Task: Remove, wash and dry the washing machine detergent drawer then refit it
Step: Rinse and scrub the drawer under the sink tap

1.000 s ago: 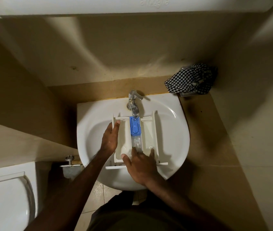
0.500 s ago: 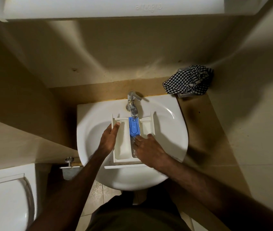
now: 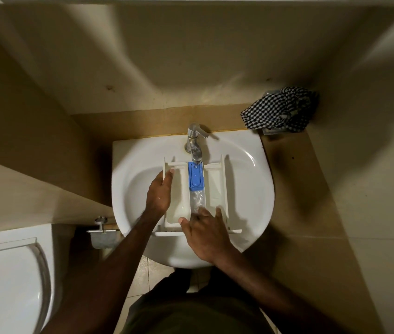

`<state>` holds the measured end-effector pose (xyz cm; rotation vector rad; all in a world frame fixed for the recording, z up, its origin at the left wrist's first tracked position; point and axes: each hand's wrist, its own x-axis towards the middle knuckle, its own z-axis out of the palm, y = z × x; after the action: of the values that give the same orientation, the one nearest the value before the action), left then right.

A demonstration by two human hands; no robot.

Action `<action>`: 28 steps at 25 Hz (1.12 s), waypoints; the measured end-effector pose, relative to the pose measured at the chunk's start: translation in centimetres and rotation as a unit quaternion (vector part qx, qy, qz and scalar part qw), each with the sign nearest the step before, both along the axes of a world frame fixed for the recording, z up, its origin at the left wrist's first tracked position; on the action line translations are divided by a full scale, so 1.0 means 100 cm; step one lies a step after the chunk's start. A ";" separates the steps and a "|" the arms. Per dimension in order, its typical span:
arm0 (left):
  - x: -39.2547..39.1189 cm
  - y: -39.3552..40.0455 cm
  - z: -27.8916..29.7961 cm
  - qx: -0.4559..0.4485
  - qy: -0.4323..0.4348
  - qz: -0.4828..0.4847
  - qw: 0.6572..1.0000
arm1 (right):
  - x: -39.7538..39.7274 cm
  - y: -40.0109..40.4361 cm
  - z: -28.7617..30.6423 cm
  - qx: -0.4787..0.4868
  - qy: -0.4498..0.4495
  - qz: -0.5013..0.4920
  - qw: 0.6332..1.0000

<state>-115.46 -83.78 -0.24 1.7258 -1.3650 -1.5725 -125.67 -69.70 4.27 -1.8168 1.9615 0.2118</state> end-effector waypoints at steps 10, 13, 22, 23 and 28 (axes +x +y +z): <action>0.000 0.002 0.002 0.001 -0.021 -0.004 1.000 | 0.037 -0.057 0.013 0.016 -0.157 -0.340 0.927; 0.001 0.000 0.000 0.002 -0.021 -0.009 1.000 | 0.042 -0.056 0.013 0.003 -0.163 -0.355 0.920; -0.002 0.001 -0.001 -0.021 -0.038 0.016 0.999 | 0.020 -0.010 0.020 0.059 -0.036 -0.145 0.987; -0.002 0.000 -0.001 -0.020 -0.037 0.013 0.999 | 0.017 -0.009 0.022 0.050 -0.021 -0.118 0.992; -0.001 -0.001 0.004 -0.008 -0.020 0.003 1.000 | -0.024 -0.029 0.025 0.024 0.031 0.092 0.995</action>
<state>-115.57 -83.87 0.17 1.7596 -1.3869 -1.5257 -128.12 -72.64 6.80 -1.9816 1.8112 0.3750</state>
